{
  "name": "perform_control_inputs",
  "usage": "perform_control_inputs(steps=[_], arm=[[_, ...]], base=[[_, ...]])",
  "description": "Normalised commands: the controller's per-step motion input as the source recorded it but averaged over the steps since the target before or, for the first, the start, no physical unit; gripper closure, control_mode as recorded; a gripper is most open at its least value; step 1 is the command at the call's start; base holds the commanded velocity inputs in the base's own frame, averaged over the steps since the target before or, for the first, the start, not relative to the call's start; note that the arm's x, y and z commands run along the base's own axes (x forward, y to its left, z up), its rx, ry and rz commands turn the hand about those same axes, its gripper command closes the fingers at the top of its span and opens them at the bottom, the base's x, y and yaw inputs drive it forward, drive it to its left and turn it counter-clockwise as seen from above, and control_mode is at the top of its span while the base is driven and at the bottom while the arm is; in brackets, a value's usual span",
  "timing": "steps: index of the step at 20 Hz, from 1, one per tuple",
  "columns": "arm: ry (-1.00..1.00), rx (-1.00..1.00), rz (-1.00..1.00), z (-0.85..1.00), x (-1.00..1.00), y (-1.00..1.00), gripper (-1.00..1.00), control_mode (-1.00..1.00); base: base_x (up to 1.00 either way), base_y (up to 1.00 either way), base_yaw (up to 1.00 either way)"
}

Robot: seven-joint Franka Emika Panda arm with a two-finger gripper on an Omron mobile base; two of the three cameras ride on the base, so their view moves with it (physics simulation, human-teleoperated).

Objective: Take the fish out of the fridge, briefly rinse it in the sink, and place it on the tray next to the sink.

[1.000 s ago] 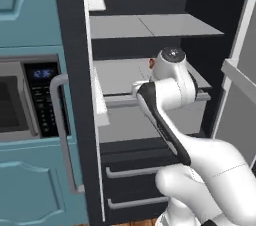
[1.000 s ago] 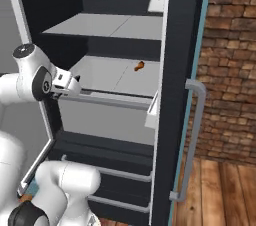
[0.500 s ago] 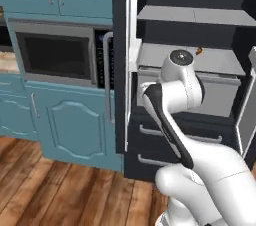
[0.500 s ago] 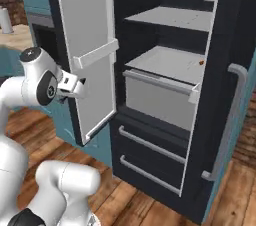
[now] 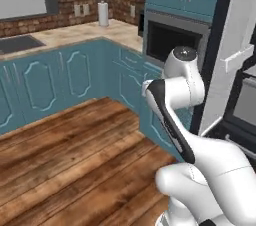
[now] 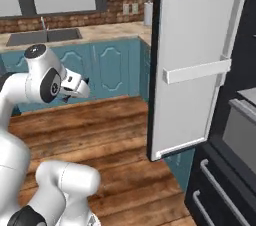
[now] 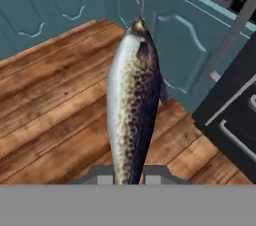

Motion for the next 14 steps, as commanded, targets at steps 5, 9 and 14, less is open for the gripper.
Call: perform_control_inputs(steps=[5, 9, 14], arm=[[0.0, 0.0, 0.0, 0.0, 0.0, 0.0, 1.0, 1.0], [0.0, 0.0, 0.0, 0.0, 0.0, 0.0, 1.0, 1.0], [0.0, 0.0, 0.0, 0.0, 0.0, 0.0, 1.0, 1.0]], base=[[0.3, -0.04, 0.93], [1.0, -0.24, 0.51], [1.0, -0.74, 0.13]])
